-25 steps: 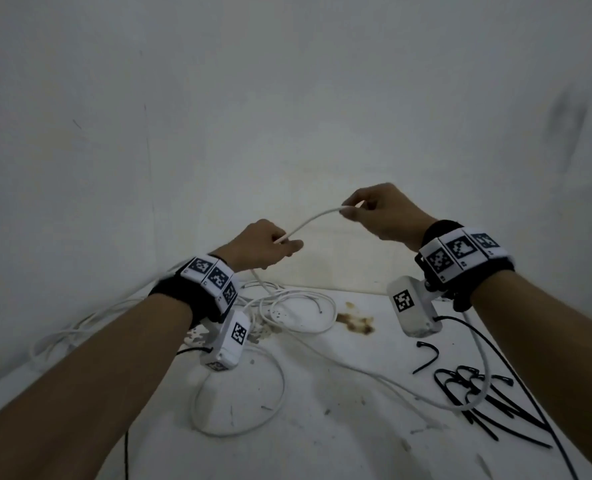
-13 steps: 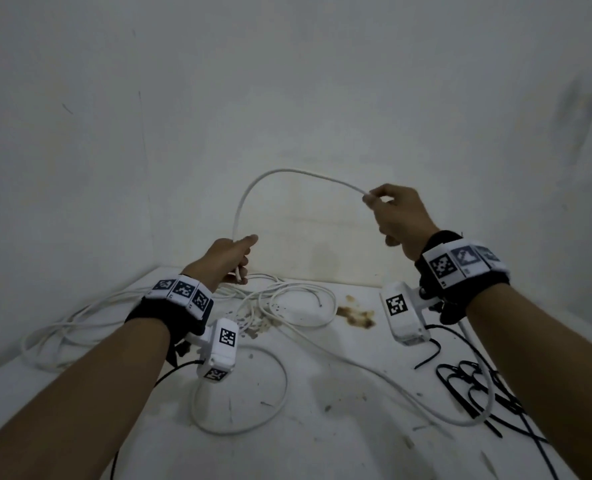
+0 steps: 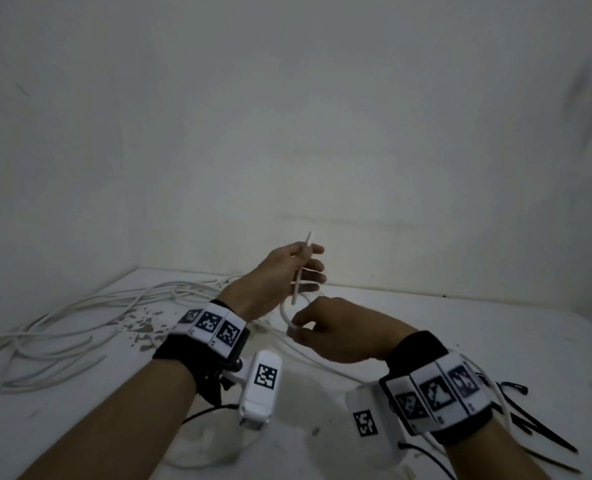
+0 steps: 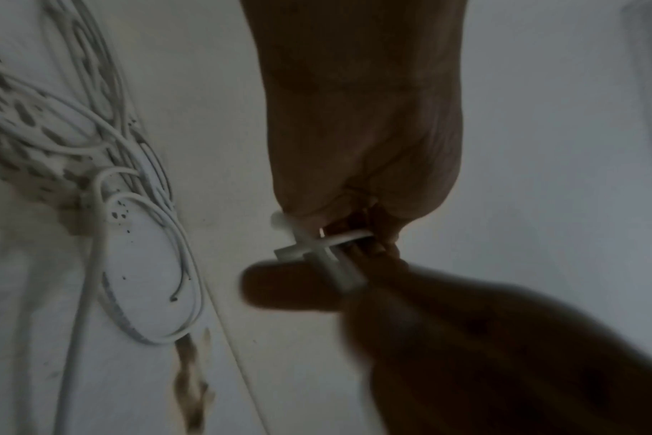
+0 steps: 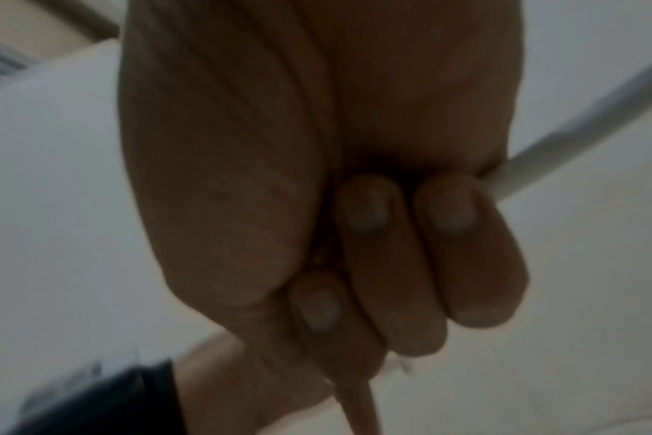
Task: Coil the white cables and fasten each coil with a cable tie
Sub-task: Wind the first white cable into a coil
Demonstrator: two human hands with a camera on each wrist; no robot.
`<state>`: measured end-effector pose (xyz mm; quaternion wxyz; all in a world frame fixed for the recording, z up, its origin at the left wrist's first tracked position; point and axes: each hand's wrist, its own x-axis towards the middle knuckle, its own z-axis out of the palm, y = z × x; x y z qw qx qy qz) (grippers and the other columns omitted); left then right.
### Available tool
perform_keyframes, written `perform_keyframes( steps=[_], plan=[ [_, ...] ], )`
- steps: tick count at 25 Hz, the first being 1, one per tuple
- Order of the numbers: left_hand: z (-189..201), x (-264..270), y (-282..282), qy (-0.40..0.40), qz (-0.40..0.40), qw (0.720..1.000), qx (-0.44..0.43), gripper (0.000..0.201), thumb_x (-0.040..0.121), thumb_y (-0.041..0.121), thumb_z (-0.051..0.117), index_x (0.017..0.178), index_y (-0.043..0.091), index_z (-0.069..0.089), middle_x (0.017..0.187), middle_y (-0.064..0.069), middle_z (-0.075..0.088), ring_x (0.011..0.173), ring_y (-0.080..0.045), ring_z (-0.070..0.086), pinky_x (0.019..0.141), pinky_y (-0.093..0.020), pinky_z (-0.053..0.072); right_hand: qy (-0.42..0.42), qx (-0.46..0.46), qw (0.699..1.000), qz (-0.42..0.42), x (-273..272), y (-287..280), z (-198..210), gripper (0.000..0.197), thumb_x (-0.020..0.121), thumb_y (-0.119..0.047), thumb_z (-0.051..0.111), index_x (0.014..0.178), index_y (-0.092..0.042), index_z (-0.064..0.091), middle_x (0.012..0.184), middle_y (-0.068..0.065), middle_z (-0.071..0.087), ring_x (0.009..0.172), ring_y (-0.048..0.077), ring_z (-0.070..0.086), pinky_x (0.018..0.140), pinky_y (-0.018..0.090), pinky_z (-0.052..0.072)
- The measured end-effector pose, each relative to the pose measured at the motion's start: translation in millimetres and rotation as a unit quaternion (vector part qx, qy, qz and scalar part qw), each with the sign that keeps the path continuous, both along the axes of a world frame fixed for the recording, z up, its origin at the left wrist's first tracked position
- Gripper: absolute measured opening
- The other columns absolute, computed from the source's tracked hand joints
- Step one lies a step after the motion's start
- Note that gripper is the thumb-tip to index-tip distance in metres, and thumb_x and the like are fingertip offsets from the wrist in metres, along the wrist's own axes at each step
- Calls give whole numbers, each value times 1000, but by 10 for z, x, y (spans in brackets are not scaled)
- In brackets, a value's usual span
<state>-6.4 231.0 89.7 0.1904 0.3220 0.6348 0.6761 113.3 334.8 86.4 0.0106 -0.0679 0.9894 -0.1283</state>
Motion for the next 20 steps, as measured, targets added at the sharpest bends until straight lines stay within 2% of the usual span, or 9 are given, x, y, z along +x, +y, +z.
perform_keyframes(
  steps=[1, 3, 6, 8, 12, 14, 16, 18, 20],
  plan=[
    [-48, 33, 23, 44, -20, 997, -58, 26, 104, 28, 43, 107, 12, 63, 81, -3, 62, 75, -17, 62, 69, -28, 51, 27, -26, 999, 8, 56, -13, 55, 29, 102, -33, 50, 97, -13, 71, 88, -9, 65, 74, 1, 57, 66, 18, 40],
    [-111, 72, 43, 106, -62, 983, -140, 27, 100, 27, 48, 94, 7, 65, 75, -6, 58, 67, -16, 55, 63, -26, 44, 124, -68, 989, -42, 120, 104, 176, 25, 95, -38, 62, 88, -18, 75, 69, -16, 60, 56, -4, 53, 56, 16, 38],
    [-131, 104, 21, 12, -62, 993, -99, 31, 101, 18, 40, 78, 9, 59, 54, 2, 36, 42, -8, 28, 43, -19, 22, 303, -101, 922, -218, 96, 380, 250, 46, 68, -68, 74, 66, -23, 68, 52, -9, 61, 48, 3, 58, 49, 23, 41],
    [-149, 108, 72, -55, -33, 997, -35, 33, 100, 29, 43, 73, 14, 54, 51, 7, 24, 40, -6, 17, 43, -21, 12, 341, -116, 894, -267, -18, 495, 194, 57, 62, -77, 72, 62, -21, 61, 51, -7, 58, 54, 12, 58, 52, 25, 41],
    [-204, 78, 289, -12, 97, 993, -71, 54, 81, 59, 60, 45, 27, 36, 46, 7, 27, 41, -12, 25, 52, -27, 27, 386, -188, 869, -246, -251, 543, 15, 43, 76, -63, 72, 72, -22, 62, 57, -11, 55, 57, 8, 56, 55, 26, 41],
    [-222, 60, 354, -16, 124, 989, -82, 58, 77, 67, 60, 46, 26, 33, 45, 7, 30, 40, -12, 28, 53, -28, 29, 427, -206, 840, -262, -270, 585, 5, 38, 81, -56, 72, 74, -20, 62, 56, -10, 55, 54, 3, 53, 53, 24, 39],
    [-236, 63, 391, -25, 135, 988, -73, 58, 83, 67, 56, 51, 24, 34, 45, 8, 30, 39, -12, 27, 51, -27, 27, 436, -237, 823, -276, -247, 639, 15, 37, 83, -51, 73, 74, -17, 62, 52, -7, 54, 49, 4, 52, 48, 14, 35],
    [-256, 41, 409, -54, 145, 987, -36, 58, 87, 64, 55, 52, 24, 35, 46, 8, 27, 39, -11, 24, 47, -25, 22, 415, -256, 831, -267, -247, 683, 9, 32, 88, -45, 70, 74, -18, 63, 49, -6, 52, 47, 2, 51, 47, 11, 36],
    [-257, 2, 402, -111, 129, 985, 33, 55, 90, 62, 53, 55, 23, 35, 48, 8, 23, 39, -10, 19, 42, -23, 17, 350, -288, 862, -227, -208, 721, 32, 23, 95, -33, 63, 79, -18, 68, 55, -5, 57, 46, 1, 50, 49, 10, 37]
  ],
)
